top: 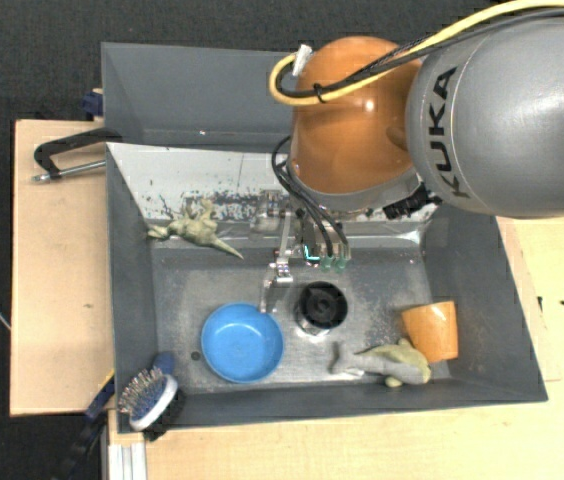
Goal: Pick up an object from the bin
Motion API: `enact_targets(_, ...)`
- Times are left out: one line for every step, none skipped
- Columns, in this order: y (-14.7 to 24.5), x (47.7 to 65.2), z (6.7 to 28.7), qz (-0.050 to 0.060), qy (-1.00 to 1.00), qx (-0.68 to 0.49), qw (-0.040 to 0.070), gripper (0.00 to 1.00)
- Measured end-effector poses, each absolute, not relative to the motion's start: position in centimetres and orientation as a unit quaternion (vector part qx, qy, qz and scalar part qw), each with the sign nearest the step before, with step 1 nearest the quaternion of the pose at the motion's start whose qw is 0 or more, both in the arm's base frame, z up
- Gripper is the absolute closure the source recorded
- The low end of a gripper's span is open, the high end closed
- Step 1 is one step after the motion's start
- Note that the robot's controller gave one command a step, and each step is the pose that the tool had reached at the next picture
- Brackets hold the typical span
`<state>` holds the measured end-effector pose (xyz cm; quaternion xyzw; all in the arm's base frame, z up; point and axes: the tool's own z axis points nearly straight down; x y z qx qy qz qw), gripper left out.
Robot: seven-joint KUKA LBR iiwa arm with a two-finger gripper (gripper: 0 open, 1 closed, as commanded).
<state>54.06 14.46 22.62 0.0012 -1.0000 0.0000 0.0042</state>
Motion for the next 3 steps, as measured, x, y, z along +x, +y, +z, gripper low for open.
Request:
enact_targets(12.7, 51.0, 8.7, 0.001, -1.000, 0.008, 0.005, 0.00)
enact_targets(12.8, 51.5, 9.4, -0.001, -1.000, 0.006, -0.003, 1.00)
enact_targets(14.1, 51.8, 24.3, -0.002, -0.996, 0.088, -0.008, 1.00)
